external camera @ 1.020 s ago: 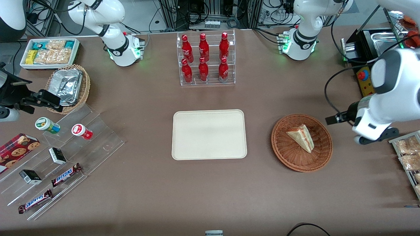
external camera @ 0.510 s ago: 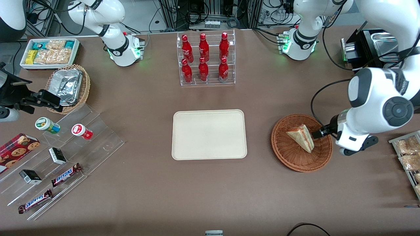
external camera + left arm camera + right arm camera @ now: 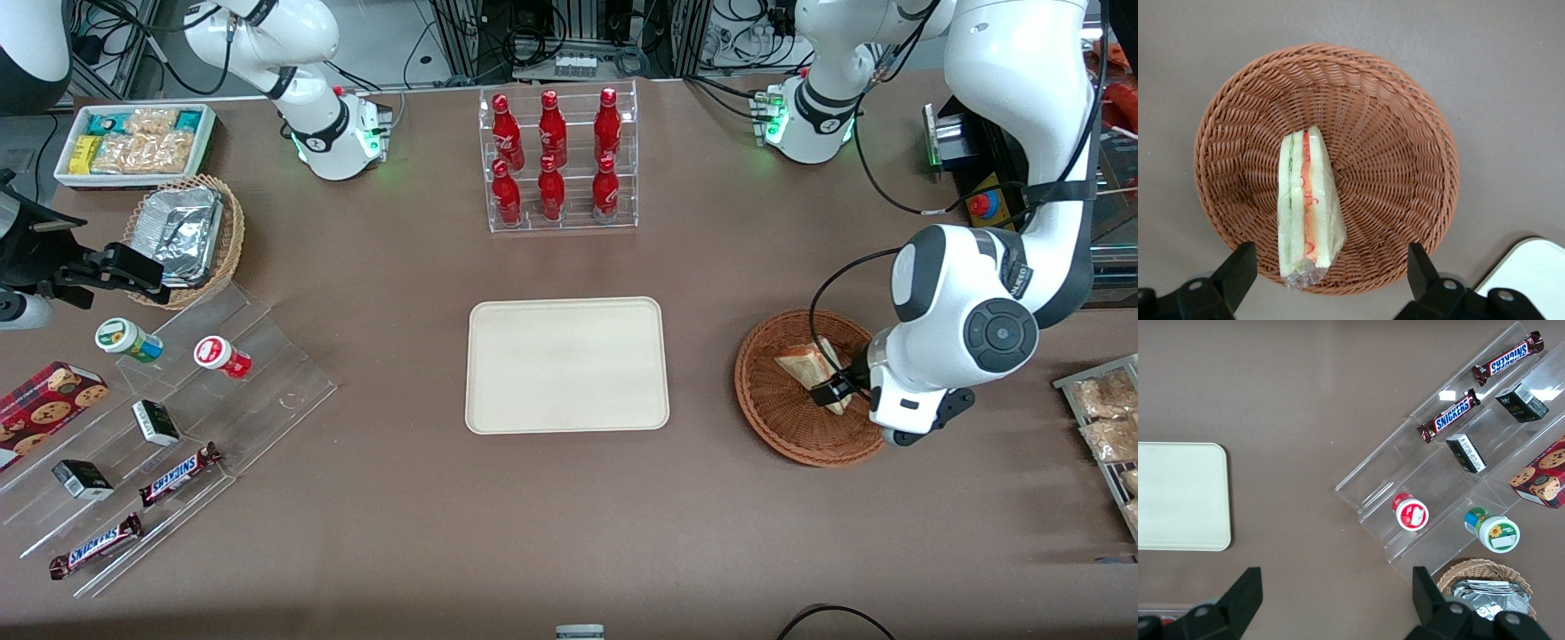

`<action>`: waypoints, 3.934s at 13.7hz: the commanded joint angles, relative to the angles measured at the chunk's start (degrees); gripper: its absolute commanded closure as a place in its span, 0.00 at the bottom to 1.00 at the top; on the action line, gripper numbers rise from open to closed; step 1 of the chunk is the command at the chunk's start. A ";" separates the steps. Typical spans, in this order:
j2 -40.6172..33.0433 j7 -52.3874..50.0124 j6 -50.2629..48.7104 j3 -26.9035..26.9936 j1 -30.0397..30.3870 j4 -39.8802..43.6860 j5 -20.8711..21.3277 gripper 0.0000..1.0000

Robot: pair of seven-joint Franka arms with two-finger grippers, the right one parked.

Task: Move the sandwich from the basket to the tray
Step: 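Lower the open left gripper around the sandwich's upright edge, then close the left gripper on the sandwich and lift it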

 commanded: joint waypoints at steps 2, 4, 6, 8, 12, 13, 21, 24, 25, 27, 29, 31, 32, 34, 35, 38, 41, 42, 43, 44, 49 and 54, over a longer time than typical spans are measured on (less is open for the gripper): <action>0.45 -1.94 1.13 0.27 -0.50 0.40 1.04 0.01; 0.80 -1.94 2.26 0.27 -0.50 0.40 1.04 0.01; 1.41 -2.90 3.67 0.27 -0.76 0.66 1.04 0.01; 2.29 -3.78 4.03 0.36 -1.20 0.75 1.38 0.01; 2.82 -4.75 3.77 0.36 -1.73 -0.83 3.15 0.01; 2.12 -4.58 3.42 0.44 -1.56 -1.62 3.15 0.01; -3.15 -4.93 11.57 0.71 -1.03 -13.20 3.85 0.01; -4.65 -5.28 12.90 0.80 -1.03 -16.73 3.76 0.01; -5.43 -5.28 13.25 0.80 -1.03 -17.87 3.76 0.01; -6.23 -5.37 14.13 0.80 -1.03 -19.72 3.76 0.01; -6.76 -6.24 16.76 0.80 -1.03 -22.35 3.76 0.01; -7.38 -6.51 18.96 0.80 -1.03 -24.21 3.67 0.01; -7.03 -6.60 19.75 0.80 -1.03 -24.21 3.76 0.01; -5.98 -6.68 21.95 0.80 -1.12 -24.30 3.76 0.01; -5.36 -6.77 22.65 0.80 -1.29 -24.39 3.76 0.01; -4.92 -6.77 23.19 0.80 -1.47 -24.48 3.76 0.01; -4.13 -7.39 23.54 0.80 -1.55 -24.39 3.76 0.03; -4.12 -7.47 23.71 0.80 -1.56 -24.39 3.76 0.12; -4.12 -7.56 23.72 0.80 -1.56 -24.47 3.76 0.38; -4.12 -7.56 23.72 0.80 -1.56 -24.39 3.76 0.61; -4.21 -7.48 23.54 0.80 -1.56 -24.39 3.85 1.00; -8.67 -6.25 17.25 0.80 -1.12 -22.99 3.76 1.00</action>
